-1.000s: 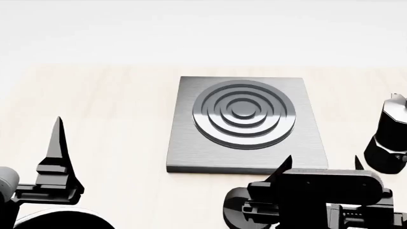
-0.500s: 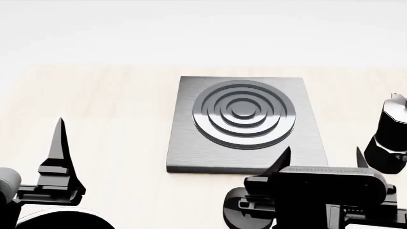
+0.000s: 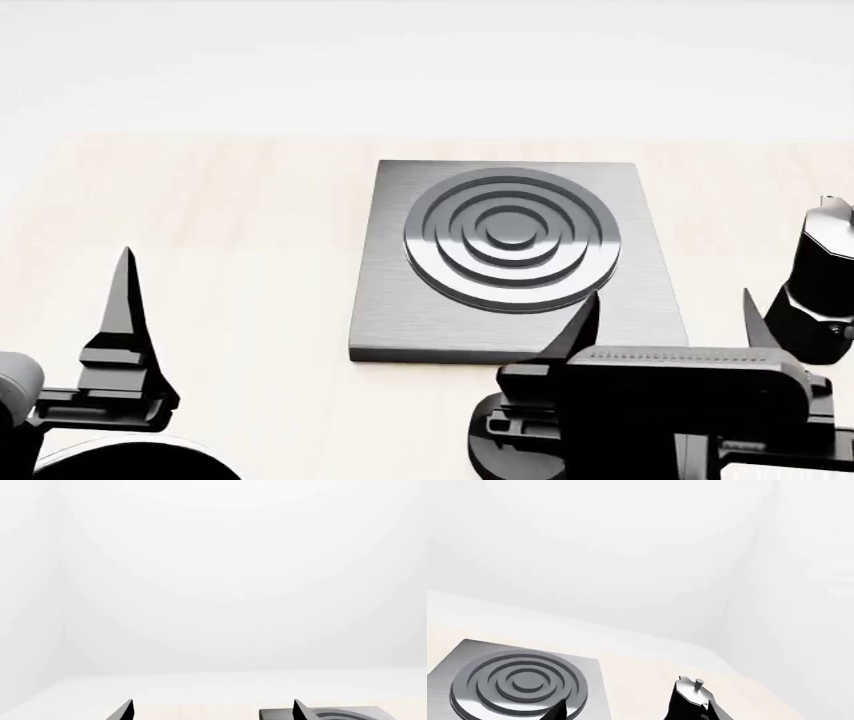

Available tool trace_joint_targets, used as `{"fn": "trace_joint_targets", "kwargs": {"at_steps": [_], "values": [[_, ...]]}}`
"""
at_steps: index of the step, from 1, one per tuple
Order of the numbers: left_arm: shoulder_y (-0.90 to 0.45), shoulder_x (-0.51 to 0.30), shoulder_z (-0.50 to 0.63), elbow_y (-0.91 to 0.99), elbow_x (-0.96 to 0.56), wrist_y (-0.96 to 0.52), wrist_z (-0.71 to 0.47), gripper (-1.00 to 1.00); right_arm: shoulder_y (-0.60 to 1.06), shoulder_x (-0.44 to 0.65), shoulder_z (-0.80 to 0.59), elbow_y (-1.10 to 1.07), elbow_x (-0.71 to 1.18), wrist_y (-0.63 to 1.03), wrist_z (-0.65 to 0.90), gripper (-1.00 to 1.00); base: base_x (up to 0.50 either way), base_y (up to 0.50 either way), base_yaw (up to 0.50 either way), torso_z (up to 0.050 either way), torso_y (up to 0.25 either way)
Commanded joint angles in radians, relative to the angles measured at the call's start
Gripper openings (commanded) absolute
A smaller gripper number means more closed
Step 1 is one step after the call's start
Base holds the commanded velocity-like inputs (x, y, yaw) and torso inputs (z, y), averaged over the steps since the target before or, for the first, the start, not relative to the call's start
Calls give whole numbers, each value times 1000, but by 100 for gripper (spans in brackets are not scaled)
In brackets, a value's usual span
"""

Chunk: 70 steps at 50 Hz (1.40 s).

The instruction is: Turn on the stove.

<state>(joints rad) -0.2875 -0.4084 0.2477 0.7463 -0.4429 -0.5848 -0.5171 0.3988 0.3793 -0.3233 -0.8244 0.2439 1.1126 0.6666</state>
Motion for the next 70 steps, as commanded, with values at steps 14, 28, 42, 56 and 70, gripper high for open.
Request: {"fn": "trace_joint_targets", "kwargs": {"at_steps": [14, 28, 42, 56, 70], "values": [[-3, -5, 4, -1, -6, 1, -6, 100, 19, 11, -30, -58, -5, 1, 11, 100, 0, 0, 0, 0, 0], [-1, -6, 11, -5, -3, 9, -7, 100, 30, 19, -44, -85, -9, 11, 19, 100, 0, 0, 0, 0, 0], [-4, -9, 13, 3, -12, 3, -11, 100, 41, 23, -59, -104, -13, 15, 30, 100, 0, 0, 0, 0, 0], [-4, -12, 20, 5, -9, 10, -13, 100, 52, 24, -65, -132, -14, 29, 42, 100, 0, 0, 0, 0, 0], [-6, -17, 19, 22, -18, 2, -21, 100, 64, 29, -74, -161, -14, 45, 53, 100, 0, 0, 0, 0, 0]]}}
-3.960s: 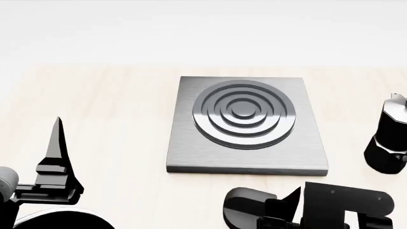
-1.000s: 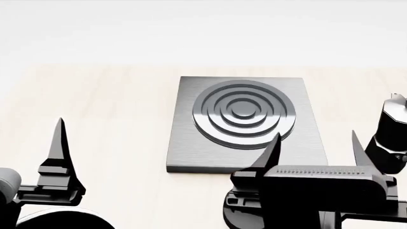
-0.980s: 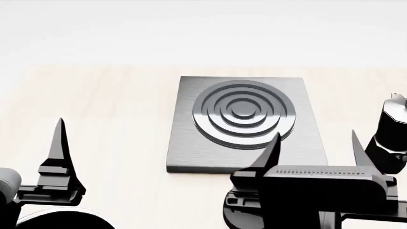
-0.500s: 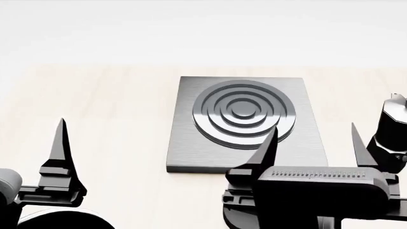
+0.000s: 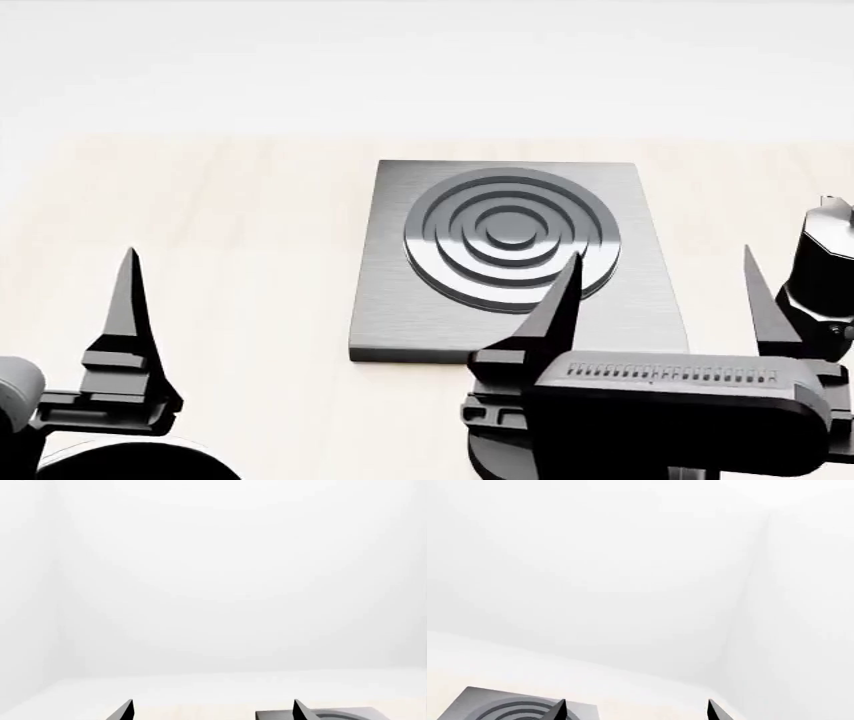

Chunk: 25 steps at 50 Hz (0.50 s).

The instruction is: Turn on the stove.

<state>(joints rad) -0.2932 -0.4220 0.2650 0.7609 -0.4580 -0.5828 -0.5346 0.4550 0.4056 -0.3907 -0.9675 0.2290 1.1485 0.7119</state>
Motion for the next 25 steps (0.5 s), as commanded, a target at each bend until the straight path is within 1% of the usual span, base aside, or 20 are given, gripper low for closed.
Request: {"fn": "trace_joint_targets", "kwargs": {"at_steps": [1, 25], "values": [[0, -3, 1, 7, -4, 0, -3, 100, 8, 3, -8, -17, 1, 8, 8, 100, 0, 0, 0, 0, 0], [-3, -16, -6, 49, -26, -13, -15, 100, 42, 6, -24, -61, 36, 54, 40, 100, 0, 0, 0, 0, 0]]}}
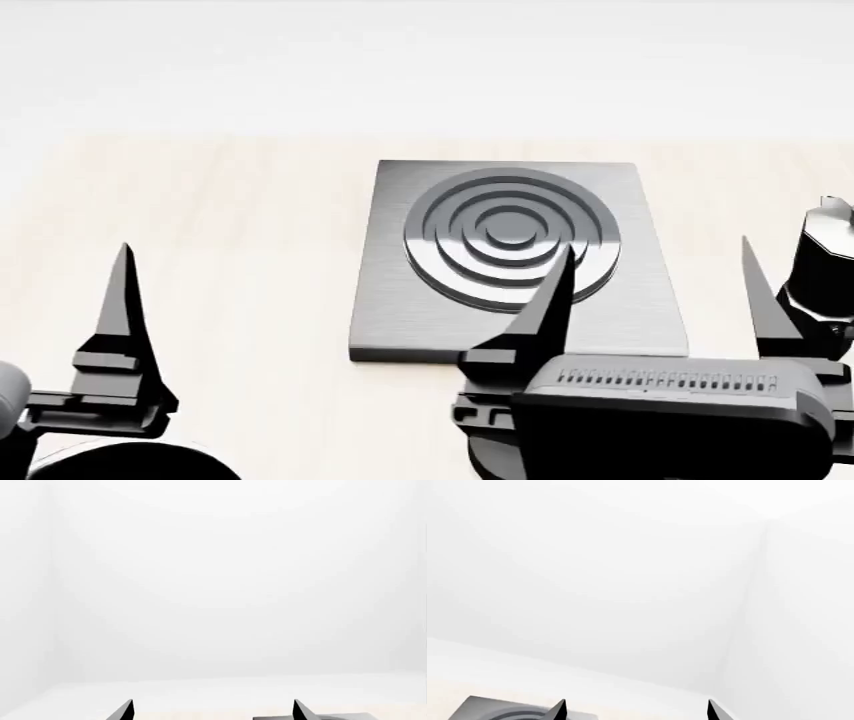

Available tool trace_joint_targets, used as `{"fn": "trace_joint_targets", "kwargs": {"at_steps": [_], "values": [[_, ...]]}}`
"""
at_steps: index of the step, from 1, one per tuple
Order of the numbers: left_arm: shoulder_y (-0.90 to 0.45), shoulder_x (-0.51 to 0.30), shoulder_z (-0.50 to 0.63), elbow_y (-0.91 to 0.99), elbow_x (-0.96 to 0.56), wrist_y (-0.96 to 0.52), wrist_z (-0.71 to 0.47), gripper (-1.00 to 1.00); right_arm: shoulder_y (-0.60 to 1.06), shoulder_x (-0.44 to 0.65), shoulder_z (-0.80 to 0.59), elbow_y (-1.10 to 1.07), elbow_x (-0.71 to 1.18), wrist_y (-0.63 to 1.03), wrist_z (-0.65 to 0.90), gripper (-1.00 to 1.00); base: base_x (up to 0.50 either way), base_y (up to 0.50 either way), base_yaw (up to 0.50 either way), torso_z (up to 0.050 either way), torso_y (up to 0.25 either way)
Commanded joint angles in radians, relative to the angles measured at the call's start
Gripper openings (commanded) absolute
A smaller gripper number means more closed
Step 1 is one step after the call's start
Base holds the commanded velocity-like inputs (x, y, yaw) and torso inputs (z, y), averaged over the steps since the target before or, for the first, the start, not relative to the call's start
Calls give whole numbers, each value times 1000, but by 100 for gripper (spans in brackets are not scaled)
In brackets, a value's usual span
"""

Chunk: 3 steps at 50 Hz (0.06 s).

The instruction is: Turn on the stove.

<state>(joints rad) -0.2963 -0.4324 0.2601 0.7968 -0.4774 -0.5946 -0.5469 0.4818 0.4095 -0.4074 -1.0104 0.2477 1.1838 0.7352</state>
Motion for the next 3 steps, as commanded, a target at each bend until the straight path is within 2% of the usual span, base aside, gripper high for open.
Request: {"fn": "trace_joint_targets", "kwargs": {"at_steps": [1, 3], "values": [[0, -6, -2, 15, -8, -2, -4, 100, 18, 3, -8, -21, 21, 22, 19, 100, 0, 0, 0, 0, 0], [0, -7, -4, 23, -13, -6, -6, 100, 20, 4, -8, -24, 25, 24, 23, 100, 0, 0, 0, 0, 0]]}}
